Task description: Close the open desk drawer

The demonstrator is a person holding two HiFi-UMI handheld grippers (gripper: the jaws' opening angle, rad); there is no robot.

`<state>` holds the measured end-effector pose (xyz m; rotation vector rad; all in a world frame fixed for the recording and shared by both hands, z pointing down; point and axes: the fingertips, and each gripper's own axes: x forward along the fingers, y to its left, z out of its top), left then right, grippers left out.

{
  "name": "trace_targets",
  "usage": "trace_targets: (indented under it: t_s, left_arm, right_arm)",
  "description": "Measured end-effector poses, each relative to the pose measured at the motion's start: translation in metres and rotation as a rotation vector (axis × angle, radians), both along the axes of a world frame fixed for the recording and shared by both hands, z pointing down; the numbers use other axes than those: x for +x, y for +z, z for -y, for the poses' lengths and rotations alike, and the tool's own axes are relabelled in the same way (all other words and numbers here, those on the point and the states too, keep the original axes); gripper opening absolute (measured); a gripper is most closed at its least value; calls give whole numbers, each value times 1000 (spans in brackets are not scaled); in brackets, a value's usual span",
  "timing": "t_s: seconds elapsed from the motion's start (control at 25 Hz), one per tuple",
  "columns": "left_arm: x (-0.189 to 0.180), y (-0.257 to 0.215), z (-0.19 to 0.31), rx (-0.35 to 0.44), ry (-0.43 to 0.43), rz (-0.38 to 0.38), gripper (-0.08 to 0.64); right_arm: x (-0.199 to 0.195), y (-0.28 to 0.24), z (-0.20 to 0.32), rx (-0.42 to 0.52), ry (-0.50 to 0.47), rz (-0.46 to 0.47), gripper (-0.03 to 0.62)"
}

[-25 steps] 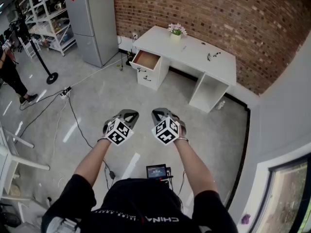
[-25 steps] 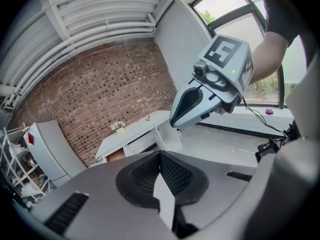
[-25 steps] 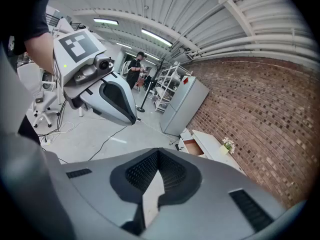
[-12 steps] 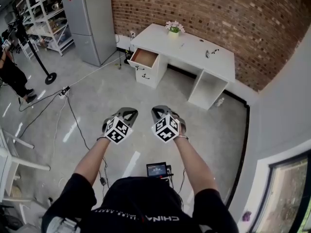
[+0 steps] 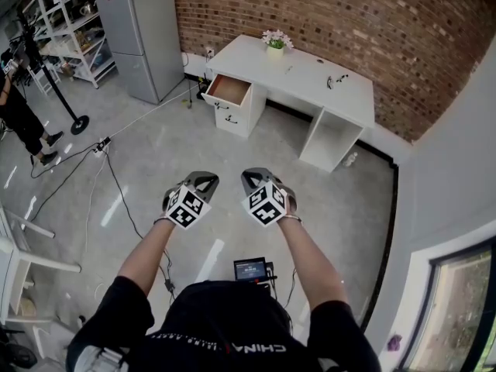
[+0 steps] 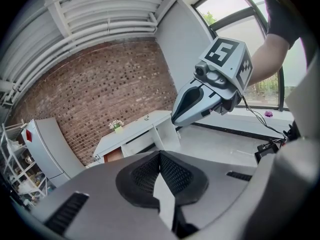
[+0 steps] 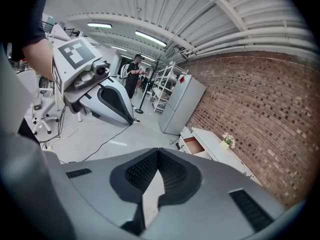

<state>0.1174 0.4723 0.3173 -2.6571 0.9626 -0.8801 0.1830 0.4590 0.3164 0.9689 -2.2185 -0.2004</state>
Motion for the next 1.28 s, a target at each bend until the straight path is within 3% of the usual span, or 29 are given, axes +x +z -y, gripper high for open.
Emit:
trace_targets:
  t_s: [0.4, 0.8, 1.04, 1.28]
  left_arm:
    - [5, 8, 1, 4, -4, 34, 12]
    - [47, 16, 21, -5, -24, 39, 12]
    - [61, 24, 45, -18, -69, 20, 12]
    - [45, 40, 100, -30, -81, 19, 12]
  right_arm:
    - [7, 6, -3, -12, -10, 12, 15]
    - [46, 19, 10, -31, -60, 24, 15]
    - [68, 33, 36, -50, -69, 27, 15]
    - [61, 46, 90, -49, -53, 47, 16]
